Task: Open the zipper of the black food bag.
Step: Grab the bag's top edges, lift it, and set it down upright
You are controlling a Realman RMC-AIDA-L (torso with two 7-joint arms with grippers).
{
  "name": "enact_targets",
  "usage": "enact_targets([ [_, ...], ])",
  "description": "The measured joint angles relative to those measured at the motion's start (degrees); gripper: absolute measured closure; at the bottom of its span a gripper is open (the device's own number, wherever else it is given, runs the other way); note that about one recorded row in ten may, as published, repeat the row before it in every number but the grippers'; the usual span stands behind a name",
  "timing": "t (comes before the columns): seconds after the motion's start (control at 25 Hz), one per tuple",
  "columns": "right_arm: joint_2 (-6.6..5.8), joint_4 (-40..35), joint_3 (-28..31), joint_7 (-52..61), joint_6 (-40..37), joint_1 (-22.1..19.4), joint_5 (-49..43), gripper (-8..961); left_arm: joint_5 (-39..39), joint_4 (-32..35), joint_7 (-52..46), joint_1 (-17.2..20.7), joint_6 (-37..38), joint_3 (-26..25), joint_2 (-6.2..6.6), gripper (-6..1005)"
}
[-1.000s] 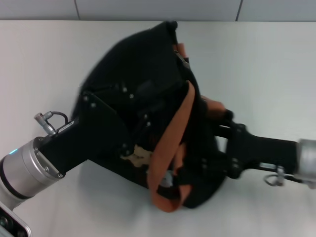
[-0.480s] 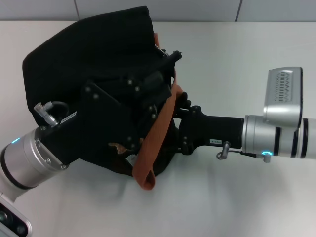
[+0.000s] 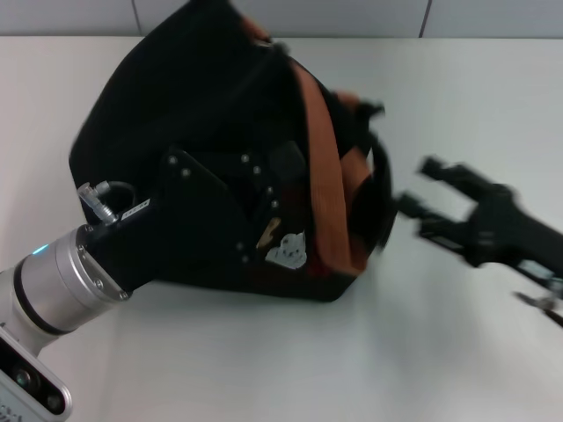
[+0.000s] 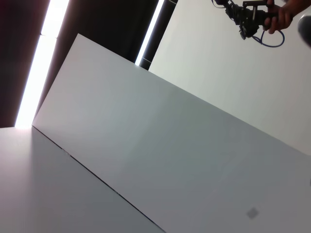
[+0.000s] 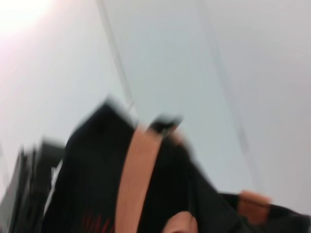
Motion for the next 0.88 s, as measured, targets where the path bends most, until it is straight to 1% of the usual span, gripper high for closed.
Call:
enact_targets([
  [0.08, -0.02, -1.58, 2.93, 0.2, -2.75, -2.52, 0.01, 129, -0.02, -0.05, 0.0, -0.01, -0.47, 0.0, 0.01, 1001],
  [0.2, -0.09, -2.47, 3.44, 0.49, -2.35, -3.58, -0.02, 130, -0.04, -0.15, 0.01, -0.15, -0.9, 0.01, 0.02, 1000],
  [0.36, 0.03, -1.95, 1.5, 0.21, 0.34, -2.25, -0.88, 130, -0.17, -0.65, 0.03, -0.05, -0.22, -0.01, 0.04, 1000],
  [0.48, 0.1, -1.62, 0.31, 0.09, 0.27, -1.23, -1.05, 130, -0.55, -1.81, -0.07, 1.07, 1.04, -0.94, 0.05, 1001],
  [0.56, 0.04, -1.6, 0.68, 0.04, -0.38, -1.1, -0.89, 129, -0.64, -3.46, -0.36, 2.7, 1.71, -2.87, 0.06, 1001],
  [0.64, -0.03, -1.77, 1.2, -0.07, -1.16, -1.37, -0.4, 129, -0.67, -5.6, -1.51, 5.24, 2.02, -5.72, 0.08, 1001],
  [0.76, -0.12, -1.92, 1.6, -2.47, -2.64, -2.26, 2.08, 130, -0.67, -7.5, -6.85, 9.6, 2.15, -9.71, 0.12, 1000],
  [0.8, -0.12, -1.92, 1.6, -2.47, -2.64, -2.26, 2.08, 130, -0.67, -7.5, -6.85, 9.6, 2.15, -9.71, 0.12, 991],
  [0.84, -0.11, -1.93, 1.62, -3.39, -2.95, -2.47, 2.63, 130, -0.75, -8.94, -13.29, 13.31, 2.45, -13.44, 0.14, 983],
  [0.88, -0.11, -1.94, 1.69, -3.84, -3.1, -2.56, 2.86, 130, -0.7, -9.72, -16.34, 15.03, 2.63, -15.17, 0.16, 974],
])
